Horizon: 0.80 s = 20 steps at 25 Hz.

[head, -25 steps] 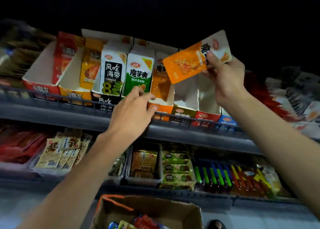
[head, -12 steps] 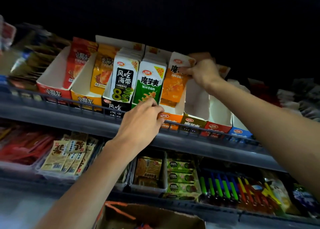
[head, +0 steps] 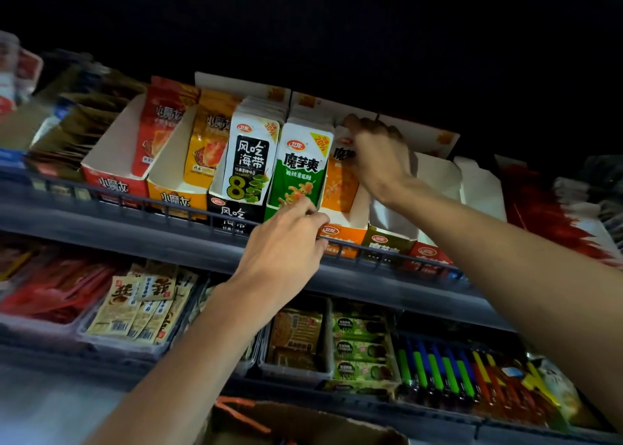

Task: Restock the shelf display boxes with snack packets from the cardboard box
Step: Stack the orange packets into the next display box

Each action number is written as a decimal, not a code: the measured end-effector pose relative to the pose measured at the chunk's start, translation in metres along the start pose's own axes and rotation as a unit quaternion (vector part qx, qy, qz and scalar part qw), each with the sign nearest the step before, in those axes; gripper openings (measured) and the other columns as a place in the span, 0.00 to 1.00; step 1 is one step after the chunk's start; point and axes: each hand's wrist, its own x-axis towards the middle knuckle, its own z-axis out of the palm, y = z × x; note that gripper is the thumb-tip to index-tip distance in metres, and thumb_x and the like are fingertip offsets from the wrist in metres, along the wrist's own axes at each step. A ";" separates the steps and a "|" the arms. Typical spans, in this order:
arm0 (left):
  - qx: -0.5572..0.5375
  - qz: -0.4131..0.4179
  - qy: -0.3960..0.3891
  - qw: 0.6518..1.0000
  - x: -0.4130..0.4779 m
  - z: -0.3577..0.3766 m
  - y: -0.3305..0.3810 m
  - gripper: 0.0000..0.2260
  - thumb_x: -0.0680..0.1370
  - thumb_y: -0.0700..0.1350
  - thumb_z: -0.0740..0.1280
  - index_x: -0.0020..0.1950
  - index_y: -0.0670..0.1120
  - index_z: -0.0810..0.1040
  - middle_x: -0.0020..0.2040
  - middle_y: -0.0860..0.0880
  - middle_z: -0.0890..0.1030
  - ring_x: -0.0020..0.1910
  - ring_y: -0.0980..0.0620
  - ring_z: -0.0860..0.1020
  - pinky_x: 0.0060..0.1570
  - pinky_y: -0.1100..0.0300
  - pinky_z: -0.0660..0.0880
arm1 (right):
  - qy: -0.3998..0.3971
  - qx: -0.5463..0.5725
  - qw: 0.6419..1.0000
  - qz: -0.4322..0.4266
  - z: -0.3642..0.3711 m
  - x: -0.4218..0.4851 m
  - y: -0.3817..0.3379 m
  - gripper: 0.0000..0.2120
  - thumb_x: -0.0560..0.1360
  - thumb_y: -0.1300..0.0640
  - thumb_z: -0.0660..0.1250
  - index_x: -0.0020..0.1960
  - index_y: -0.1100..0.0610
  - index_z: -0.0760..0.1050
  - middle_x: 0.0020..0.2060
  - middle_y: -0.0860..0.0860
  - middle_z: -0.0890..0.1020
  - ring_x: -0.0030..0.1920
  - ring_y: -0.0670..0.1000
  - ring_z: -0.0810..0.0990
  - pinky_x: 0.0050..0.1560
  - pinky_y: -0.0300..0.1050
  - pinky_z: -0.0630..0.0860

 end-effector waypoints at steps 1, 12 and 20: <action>-0.002 -0.001 0.001 1.000 0.000 0.000 0.000 0.17 0.81 0.51 0.62 0.70 0.51 0.72 0.64 0.55 0.70 0.61 0.53 0.72 0.58 0.54 0.75 | -0.002 -0.003 1.000 0.009 0.001 0.001 0.000 0.27 0.74 0.61 0.69 0.70 0.54 0.65 0.61 0.59 0.77 0.61 0.62 0.75 0.57 0.54 0.72; -0.006 0.007 -0.010 1.000 -0.003 0.001 -0.002 0.19 0.80 0.48 0.64 0.72 0.51 0.70 0.66 0.54 0.69 0.61 0.52 0.73 0.58 0.52 0.76 | 0.025 0.008 0.998 0.060 0.005 0.000 0.001 0.34 0.68 0.55 0.77 0.70 0.54 0.66 0.68 0.59 0.67 0.68 0.61 0.66 0.63 0.55 0.69; -0.016 -0.013 0.054 0.998 -0.023 -0.005 0.003 0.20 0.79 0.47 0.65 0.71 0.50 0.69 0.69 0.52 0.66 0.52 0.53 0.77 0.50 0.53 0.80 | 0.072 0.225 0.969 0.069 -0.028 -0.046 -0.009 0.16 0.75 0.60 0.69 0.62 0.54 0.75 0.58 0.53 0.76 0.59 0.51 0.75 0.61 0.49 0.73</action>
